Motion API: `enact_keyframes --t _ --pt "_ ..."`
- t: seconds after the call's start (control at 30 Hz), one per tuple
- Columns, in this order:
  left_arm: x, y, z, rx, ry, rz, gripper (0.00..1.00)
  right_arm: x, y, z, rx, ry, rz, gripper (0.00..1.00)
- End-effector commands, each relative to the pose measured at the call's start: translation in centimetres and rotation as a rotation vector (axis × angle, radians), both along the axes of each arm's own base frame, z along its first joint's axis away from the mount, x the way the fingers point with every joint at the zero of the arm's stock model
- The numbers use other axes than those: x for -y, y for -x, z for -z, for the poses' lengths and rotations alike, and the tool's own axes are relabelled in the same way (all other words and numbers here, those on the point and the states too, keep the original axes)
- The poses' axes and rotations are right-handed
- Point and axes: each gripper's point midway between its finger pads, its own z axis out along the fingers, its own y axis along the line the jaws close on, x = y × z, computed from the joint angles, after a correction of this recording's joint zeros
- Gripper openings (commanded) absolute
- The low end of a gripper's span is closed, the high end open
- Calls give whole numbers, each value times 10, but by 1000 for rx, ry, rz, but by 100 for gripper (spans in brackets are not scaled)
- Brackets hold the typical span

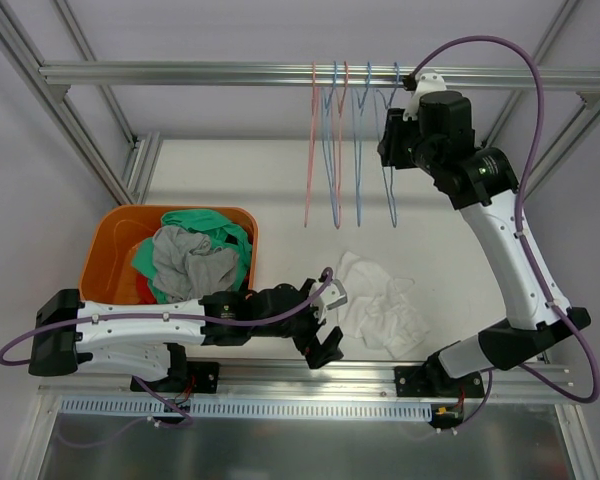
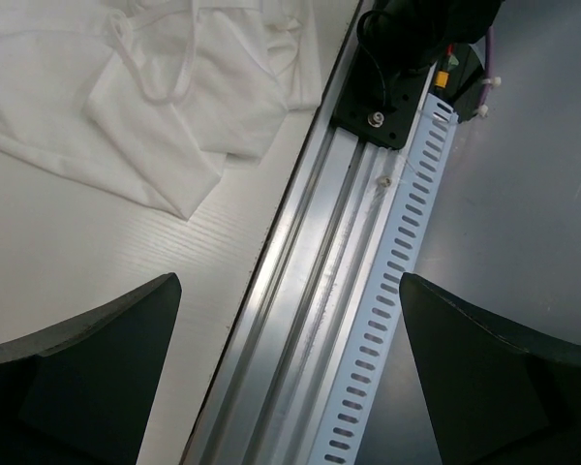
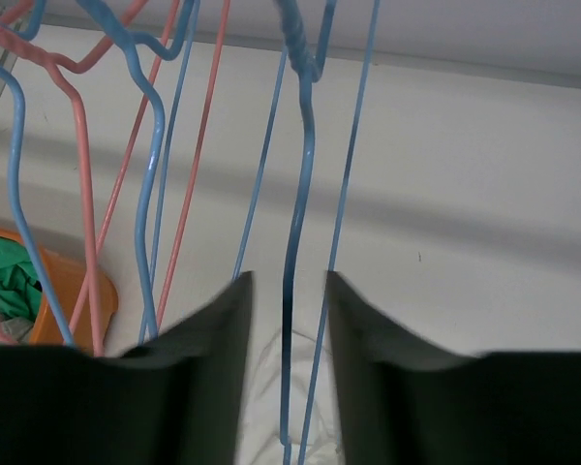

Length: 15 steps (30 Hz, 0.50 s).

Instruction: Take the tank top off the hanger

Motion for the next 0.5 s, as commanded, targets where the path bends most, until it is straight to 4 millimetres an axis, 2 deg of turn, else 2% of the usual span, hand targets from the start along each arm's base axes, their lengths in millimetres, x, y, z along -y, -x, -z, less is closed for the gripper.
enact_keyframes --t 0.0,0.03,0.07,0.1,0.17,0.2,0.23,0.27,0.3,0.37,0.4,0.43,0.47 --pt "12 -14 -20 48 51 -69 99 6 8 -33 101 -57 2 50" --pt "14 -17 -22 54 53 -82 99 6 10 -34 104 -57 -1 59" --pt "16 -20 -22 60 50 -92 99 10 17 -40 120 -66 -2 73" --pt "19 -23 -15 65 29 -105 99 12 21 -43 128 -70 0 77" --pt "28 -26 -18 75 27 -103 99 21 36 -50 149 -67 -4 77" --pt "33 -29 -10 78 -1 -112 99 26 41 -51 153 -62 2 79" --pt "42 -33 -19 85 30 -124 99 32 49 -50 146 -50 9 83" --pt "46 -36 -18 91 25 -136 99 41 55 -50 149 -34 29 97" --pt "50 -39 -9 95 2 -147 99 53 70 -59 180 -30 42 100" --pt "60 -46 -11 114 -2 -166 99 73 87 -50 172 9 89 99" --pt "66 -48 1 116 -34 -168 99 86 108 -59 214 -3 102 99" --pt "73 -52 -4 123 -25 -181 99 94 118 -48 197 14 113 99" --pt "78 -54 0 122 -33 -188 99 100 129 -48 206 8 118 99"
